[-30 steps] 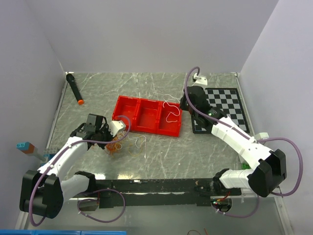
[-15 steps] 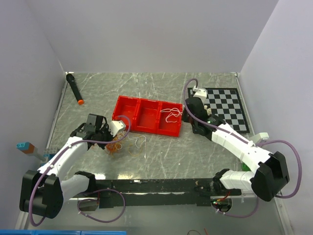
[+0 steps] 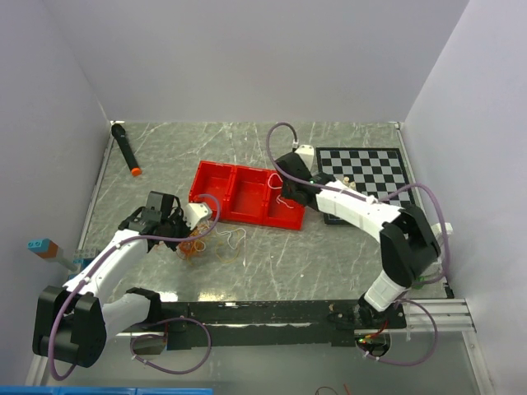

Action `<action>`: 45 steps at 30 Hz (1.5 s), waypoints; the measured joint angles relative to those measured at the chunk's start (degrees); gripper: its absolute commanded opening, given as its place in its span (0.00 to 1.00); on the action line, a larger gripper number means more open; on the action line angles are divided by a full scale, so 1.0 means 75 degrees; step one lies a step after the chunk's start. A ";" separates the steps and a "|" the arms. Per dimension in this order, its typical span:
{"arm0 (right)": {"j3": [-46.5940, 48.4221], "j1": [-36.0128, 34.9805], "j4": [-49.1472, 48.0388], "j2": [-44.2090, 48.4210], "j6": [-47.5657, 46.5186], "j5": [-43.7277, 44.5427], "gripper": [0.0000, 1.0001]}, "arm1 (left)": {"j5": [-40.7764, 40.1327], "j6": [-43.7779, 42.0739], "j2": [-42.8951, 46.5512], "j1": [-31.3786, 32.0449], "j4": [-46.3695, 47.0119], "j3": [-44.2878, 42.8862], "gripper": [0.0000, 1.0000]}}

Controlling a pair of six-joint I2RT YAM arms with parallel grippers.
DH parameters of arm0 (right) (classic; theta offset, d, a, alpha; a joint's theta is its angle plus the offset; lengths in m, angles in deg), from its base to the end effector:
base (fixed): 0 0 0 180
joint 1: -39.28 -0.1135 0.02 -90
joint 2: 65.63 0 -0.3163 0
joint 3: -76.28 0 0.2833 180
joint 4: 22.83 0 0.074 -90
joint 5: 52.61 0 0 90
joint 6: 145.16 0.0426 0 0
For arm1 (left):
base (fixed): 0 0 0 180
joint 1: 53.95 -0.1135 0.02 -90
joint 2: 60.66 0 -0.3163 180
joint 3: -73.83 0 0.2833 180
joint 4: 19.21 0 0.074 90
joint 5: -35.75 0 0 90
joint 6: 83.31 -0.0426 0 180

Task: Untangle the cables

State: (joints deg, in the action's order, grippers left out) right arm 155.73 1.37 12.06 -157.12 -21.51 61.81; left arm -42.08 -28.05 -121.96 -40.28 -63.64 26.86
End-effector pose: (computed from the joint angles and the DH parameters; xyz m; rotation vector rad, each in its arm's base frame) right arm 0.3125 0.2210 0.2882 0.1105 2.2991 0.1265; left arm 0.1947 -0.0566 0.2219 1.1215 2.3084 -0.1377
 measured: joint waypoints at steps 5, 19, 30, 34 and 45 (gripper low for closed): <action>0.0256 -0.0047 0.0117 -0.0606 0.0087 0.0029 0.00 | -0.0003 -0.0009 0.0000 0.0003 0.0003 0.0000 0.01; 0.0699 -0.0047 0.0242 -0.1900 0.0265 0.0093 0.22 | 0.0003 -0.0015 0.0012 0.0009 0.0000 0.0000 0.01; 0.0644 -0.0038 0.0367 -0.1072 0.0213 -0.0093 0.76 | 0.0178 0.0017 0.0012 0.0009 -0.0221 -0.0236 0.01; 0.0309 -0.0041 0.0219 -0.0117 0.0096 -0.0303 0.75 | 0.0259 0.0073 0.0015 0.0009 -0.0236 -0.0315 0.01; -0.1276 -0.1376 -0.0650 0.1195 -0.0315 -0.1087 0.64 | 0.0254 0.0128 0.0067 0.0009 -0.0283 -0.0312 0.01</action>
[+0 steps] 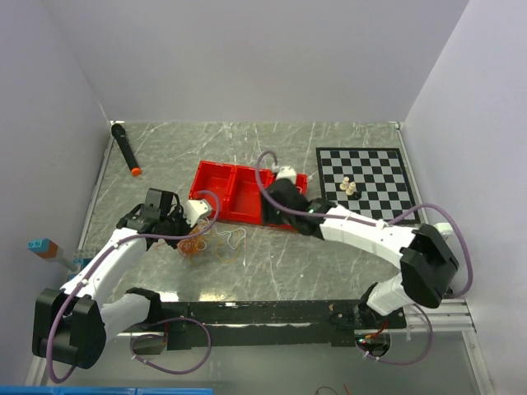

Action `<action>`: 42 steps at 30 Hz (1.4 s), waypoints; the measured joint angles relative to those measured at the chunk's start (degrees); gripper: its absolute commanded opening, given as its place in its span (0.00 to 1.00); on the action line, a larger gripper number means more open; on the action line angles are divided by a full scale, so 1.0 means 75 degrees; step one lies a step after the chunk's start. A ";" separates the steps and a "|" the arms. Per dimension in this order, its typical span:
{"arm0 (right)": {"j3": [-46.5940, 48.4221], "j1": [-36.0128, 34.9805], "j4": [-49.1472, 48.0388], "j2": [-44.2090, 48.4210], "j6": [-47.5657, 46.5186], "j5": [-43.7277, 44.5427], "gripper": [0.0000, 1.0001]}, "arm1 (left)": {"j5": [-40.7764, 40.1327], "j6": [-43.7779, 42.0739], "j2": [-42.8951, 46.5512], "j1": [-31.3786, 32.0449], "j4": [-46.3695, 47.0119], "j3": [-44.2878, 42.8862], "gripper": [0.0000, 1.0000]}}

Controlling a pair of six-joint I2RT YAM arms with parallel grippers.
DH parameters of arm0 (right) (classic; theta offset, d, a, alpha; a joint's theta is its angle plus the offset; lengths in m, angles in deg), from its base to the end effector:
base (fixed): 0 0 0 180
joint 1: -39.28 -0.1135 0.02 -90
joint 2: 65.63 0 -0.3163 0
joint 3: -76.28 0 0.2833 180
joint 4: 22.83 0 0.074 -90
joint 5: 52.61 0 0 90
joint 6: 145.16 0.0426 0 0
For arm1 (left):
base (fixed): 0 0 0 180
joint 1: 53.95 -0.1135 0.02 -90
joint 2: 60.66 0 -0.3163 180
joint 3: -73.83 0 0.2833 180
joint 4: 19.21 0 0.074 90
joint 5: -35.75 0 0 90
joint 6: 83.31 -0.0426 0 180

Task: Untangle the cables

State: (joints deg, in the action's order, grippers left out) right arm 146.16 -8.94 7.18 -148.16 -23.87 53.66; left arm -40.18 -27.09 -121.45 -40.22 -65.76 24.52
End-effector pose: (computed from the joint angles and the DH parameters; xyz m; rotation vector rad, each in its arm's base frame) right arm 0.2353 0.2454 0.2872 -0.1965 2.3022 0.3930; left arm 0.1960 -0.0586 0.2354 1.1079 2.2938 -0.1824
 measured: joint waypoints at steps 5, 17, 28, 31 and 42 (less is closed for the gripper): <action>-0.0653 -0.0388 -0.0621 -0.0335 0.0073 -0.0886 0.65 | -0.0055 -0.0003 0.0000 0.0000 0.0026 0.0015 0.01; -0.0766 -0.0385 -0.2098 -0.1530 0.0892 -0.2477 0.61 | -0.0131 -0.0006 -0.0006 0.0000 0.0064 0.0041 0.01; -0.0525 -0.0286 -0.2556 -0.2425 0.1364 -0.2754 0.56 | -0.0201 -0.0012 -0.0015 0.0003 0.0076 0.0044 0.01; -0.0522 -0.0271 -0.2573 -0.2425 0.1393 -0.2754 0.53 | -0.0201 -0.0012 -0.0023 0.0003 0.0090 0.0058 0.01; -0.0452 -0.0265 -0.2646 -0.2358 0.1381 -0.2789 0.42 | -0.0256 -0.0035 -0.0029 0.0012 0.0108 0.0178 0.01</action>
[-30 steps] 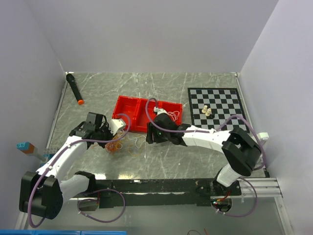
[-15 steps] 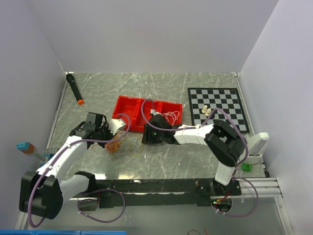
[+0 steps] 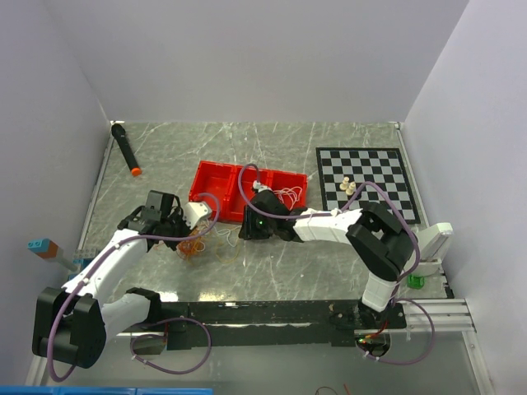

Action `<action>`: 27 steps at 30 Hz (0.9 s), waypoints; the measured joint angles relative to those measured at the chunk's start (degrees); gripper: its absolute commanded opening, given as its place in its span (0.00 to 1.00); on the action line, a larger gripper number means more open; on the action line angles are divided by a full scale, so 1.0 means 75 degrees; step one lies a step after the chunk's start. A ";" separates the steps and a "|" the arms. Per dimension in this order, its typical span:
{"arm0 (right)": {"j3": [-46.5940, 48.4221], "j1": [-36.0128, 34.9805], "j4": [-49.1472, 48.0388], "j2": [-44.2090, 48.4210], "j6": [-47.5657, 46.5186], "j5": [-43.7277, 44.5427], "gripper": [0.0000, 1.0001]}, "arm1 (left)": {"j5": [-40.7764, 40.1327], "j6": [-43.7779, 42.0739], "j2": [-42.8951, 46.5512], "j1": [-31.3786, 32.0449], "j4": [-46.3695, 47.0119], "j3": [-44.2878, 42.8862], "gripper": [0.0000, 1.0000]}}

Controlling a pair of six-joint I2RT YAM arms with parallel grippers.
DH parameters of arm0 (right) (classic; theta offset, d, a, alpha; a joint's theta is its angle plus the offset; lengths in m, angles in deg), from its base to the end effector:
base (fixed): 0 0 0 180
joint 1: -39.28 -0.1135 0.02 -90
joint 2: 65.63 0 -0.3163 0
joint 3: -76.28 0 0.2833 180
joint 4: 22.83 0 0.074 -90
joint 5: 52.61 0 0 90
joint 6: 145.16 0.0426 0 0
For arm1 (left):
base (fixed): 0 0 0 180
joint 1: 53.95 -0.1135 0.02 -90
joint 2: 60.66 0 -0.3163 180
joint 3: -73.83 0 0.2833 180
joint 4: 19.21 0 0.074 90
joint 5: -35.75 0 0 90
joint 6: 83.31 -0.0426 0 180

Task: Untangle the cables

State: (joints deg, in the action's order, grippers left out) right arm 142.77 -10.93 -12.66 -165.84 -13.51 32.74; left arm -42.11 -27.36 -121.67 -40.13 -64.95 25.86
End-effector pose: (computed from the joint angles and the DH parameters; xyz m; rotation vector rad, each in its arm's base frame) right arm 0.2505 0.3062 0.1868 -0.2305 2.4990 0.8382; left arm 0.1946 -0.0571 0.2273 1.1108 2.3146 -0.1427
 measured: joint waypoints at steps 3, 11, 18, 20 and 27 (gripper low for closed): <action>0.0009 0.0000 0.0032 0.0012 -0.0023 0.0006 0.42 | -0.0006 -0.0012 0.0000 0.0003 0.0003 0.0023 0.01; 0.0358 0.0003 0.0175 -0.0099 -0.0020 0.0064 0.42 | -0.0009 -0.0055 0.0000 0.0003 0.0006 0.0035 0.01; 0.0525 0.0079 0.0166 -0.0195 -0.0015 0.0070 0.41 | -0.0035 -0.0061 0.0000 0.0003 0.0006 0.0087 0.01; 0.0560 0.0087 0.0169 -0.0256 -0.0015 0.0073 0.39 | -0.0050 -0.0079 0.0000 0.0003 0.0006 0.0093 0.01; 0.0711 0.0102 0.0201 -0.0624 -0.0003 0.0099 0.06 | -0.0058 -0.0111 0.0000 0.0003 0.0009 0.0096 0.01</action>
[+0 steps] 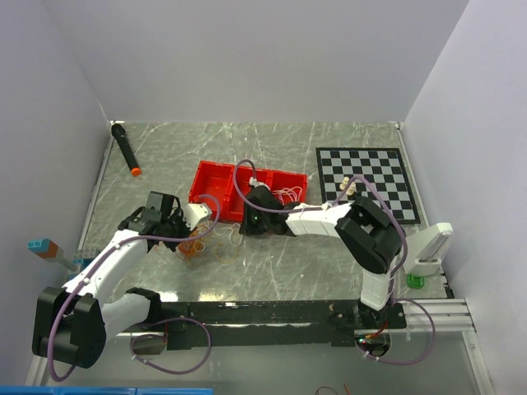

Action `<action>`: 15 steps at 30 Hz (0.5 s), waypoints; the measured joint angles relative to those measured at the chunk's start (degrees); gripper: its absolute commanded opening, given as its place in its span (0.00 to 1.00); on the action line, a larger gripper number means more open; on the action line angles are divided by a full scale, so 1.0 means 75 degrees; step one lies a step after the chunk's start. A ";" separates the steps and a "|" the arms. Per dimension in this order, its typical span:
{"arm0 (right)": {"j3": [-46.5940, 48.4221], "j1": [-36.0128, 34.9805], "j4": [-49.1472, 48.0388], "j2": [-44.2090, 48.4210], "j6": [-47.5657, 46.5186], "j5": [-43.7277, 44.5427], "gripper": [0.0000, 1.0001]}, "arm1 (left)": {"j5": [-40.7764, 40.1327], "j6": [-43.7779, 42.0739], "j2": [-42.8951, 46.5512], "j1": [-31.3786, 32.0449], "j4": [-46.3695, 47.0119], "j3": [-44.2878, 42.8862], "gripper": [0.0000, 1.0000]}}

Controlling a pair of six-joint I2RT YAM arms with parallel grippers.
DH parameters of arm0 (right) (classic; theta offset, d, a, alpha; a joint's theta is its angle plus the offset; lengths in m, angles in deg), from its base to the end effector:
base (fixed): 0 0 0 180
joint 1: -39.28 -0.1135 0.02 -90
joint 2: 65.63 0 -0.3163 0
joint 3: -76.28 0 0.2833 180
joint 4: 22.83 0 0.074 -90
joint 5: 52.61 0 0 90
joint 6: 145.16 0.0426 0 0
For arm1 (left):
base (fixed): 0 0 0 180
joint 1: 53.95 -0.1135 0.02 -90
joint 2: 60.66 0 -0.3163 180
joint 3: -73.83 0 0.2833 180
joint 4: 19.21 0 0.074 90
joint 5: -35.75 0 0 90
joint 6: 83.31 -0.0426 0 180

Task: Untangle the cables

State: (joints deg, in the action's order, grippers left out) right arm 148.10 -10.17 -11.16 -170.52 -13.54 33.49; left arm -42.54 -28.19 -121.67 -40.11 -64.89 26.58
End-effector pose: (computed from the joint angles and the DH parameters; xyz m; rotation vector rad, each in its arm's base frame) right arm 0.2718 0.3221 0.1826 -0.2074 2.5073 0.8084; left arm 0.1928 -0.0564 0.2231 1.1294 2.3192 -0.1314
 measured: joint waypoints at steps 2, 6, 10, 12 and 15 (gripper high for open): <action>0.0012 0.0000 0.0052 -0.0079 0.0012 0.0006 0.00 | 0.0000 0.0000 0.0000 0.0000 0.0006 0.0000 0.01; 0.0012 0.0000 0.0219 -0.0044 -0.0029 0.0134 0.00 | 0.0000 0.0003 0.0000 0.0000 0.0026 0.0006 0.01; -0.0050 0.0000 0.0679 0.0513 -0.0259 0.0455 0.00 | -0.0026 0.0032 -0.0015 0.0000 0.0096 0.0006 0.01; -0.0256 0.0000 0.0860 0.1221 -0.0402 0.0635 0.00 | -0.0090 0.0061 -0.0067 0.0000 0.0201 0.0006 0.01; -0.0562 -0.0003 0.1274 0.2865 -0.0641 0.0994 0.00 | -0.0207 0.0085 -0.0210 0.0000 0.0326 0.0032 0.01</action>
State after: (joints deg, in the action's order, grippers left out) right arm 143.89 -10.19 -1.60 -149.03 -18.34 40.94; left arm -44.09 -27.55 -123.25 -40.11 -62.44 26.82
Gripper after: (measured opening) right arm 0.012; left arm 0.029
